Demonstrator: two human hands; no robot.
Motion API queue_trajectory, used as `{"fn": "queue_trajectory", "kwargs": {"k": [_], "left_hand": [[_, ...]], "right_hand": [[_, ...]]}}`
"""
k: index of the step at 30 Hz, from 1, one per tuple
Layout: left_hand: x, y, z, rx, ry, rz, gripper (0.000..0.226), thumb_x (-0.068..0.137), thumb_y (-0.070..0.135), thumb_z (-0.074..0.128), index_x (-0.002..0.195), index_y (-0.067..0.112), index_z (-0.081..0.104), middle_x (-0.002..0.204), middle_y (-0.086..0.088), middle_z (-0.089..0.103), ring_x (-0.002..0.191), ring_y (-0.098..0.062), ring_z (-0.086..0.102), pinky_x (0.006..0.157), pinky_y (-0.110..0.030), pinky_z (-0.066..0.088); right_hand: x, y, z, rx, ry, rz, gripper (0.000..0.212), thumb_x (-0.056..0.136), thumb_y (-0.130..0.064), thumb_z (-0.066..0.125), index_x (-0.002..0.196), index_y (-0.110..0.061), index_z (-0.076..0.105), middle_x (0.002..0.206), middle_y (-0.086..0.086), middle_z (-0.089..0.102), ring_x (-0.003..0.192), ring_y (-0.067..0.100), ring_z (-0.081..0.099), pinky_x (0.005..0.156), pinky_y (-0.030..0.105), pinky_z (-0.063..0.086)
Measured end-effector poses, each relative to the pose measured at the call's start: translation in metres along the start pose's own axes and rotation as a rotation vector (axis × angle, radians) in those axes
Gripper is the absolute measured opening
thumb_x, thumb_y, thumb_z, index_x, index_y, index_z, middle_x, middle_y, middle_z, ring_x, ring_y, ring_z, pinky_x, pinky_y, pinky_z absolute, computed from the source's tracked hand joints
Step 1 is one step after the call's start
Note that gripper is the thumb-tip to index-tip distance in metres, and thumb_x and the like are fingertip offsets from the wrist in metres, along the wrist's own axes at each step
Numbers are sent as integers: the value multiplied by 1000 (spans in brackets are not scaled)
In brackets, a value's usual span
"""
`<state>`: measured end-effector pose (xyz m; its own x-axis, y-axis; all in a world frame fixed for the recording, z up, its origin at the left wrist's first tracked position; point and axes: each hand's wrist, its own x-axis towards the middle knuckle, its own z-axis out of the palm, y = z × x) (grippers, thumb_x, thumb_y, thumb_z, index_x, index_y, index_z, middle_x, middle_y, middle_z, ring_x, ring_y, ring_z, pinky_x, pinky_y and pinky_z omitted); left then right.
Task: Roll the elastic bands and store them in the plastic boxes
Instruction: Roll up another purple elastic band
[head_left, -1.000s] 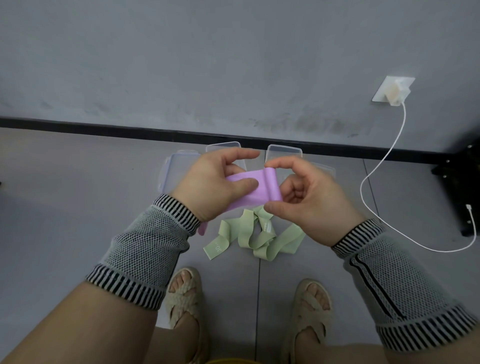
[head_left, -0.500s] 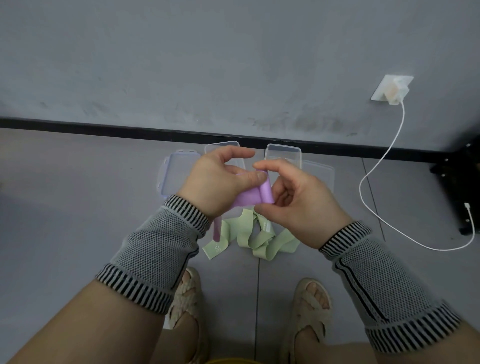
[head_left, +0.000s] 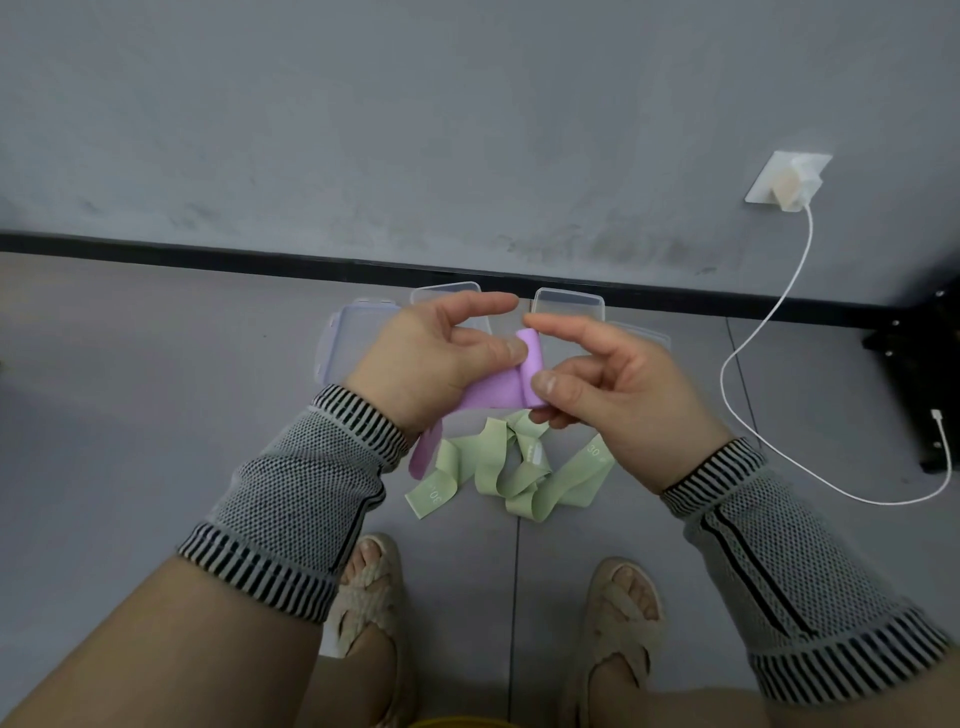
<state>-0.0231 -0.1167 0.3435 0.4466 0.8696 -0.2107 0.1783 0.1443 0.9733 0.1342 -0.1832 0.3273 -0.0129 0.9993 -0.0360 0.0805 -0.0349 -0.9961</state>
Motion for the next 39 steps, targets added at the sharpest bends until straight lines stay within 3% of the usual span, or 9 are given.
{"fn": "queue_trajectory", "kwargs": {"k": [9, 16, 21, 24, 29, 34, 37, 39], "left_hand": [[-2, -1, 2, 67, -11, 41, 37, 82, 8, 67, 116, 19, 59, 63, 6, 71, 58, -2, 64, 57, -15, 49], [-1, -2, 3, 40, -34, 45, 42, 82, 8, 68, 120, 20, 57, 69, 2, 72, 64, -7, 66, 62, -18, 53], [0, -4, -1, 112, -62, 23, 44, 85, 16, 64, 126, 26, 49, 85, -1, 74, 78, -14, 70, 75, -27, 56], [0, -6, -2, 164, -124, -1, 39, 89, 18, 59, 127, 23, 48, 79, -3, 72, 74, -15, 68, 69, -27, 53], [-1, -2, -7, 244, -131, 46, 42, 87, 11, 63, 123, 26, 51, 54, 7, 64, 50, -4, 57, 51, -15, 44], [-2, -1, -5, 327, -76, 95, 45, 82, 13, 68, 121, 30, 54, 71, -8, 70, 52, -7, 59, 49, -16, 46], [-1, -2, -1, 267, -46, 86, 43, 83, 13, 67, 122, 25, 55, 69, -3, 70, 54, -5, 59, 52, -16, 47], [-1, -1, 3, 222, -27, 73, 40, 82, 16, 68, 120, 24, 55, 67, 1, 70, 55, -3, 60, 52, -16, 47]], "right_hand": [[2, 3, -1, 22, -12, 26, 38, 86, -1, 62, 110, -31, 60, 67, 0, 70, 61, 9, 63, 64, 23, 53], [3, 8, -3, 102, -27, 20, 37, 84, -2, 64, 110, -29, 63, 73, 7, 71, 70, 20, 63, 74, 36, 54], [4, 9, -6, 255, -17, 37, 38, 74, -7, 63, 109, -20, 65, 68, 5, 69, 64, 16, 62, 64, 27, 52], [3, 9, -8, 277, -31, 44, 37, 74, -7, 62, 109, -18, 65, 63, 1, 66, 61, 14, 61, 62, 25, 52], [2, 8, -12, 286, -29, 45, 35, 73, -7, 63, 106, -19, 66, 63, 2, 66, 60, 14, 60, 62, 26, 53], [3, 6, -6, 173, 0, 21, 31, 71, -4, 68, 99, -18, 62, 58, 0, 65, 55, 11, 58, 59, 22, 49], [4, 6, -3, 34, 38, -2, 32, 78, 3, 71, 96, -21, 60, 61, 0, 64, 60, 17, 58, 64, 32, 51], [4, 7, 0, -36, 62, -18, 34, 77, 1, 72, 94, -25, 59, 66, 12, 64, 65, 25, 58, 70, 43, 52]]}}
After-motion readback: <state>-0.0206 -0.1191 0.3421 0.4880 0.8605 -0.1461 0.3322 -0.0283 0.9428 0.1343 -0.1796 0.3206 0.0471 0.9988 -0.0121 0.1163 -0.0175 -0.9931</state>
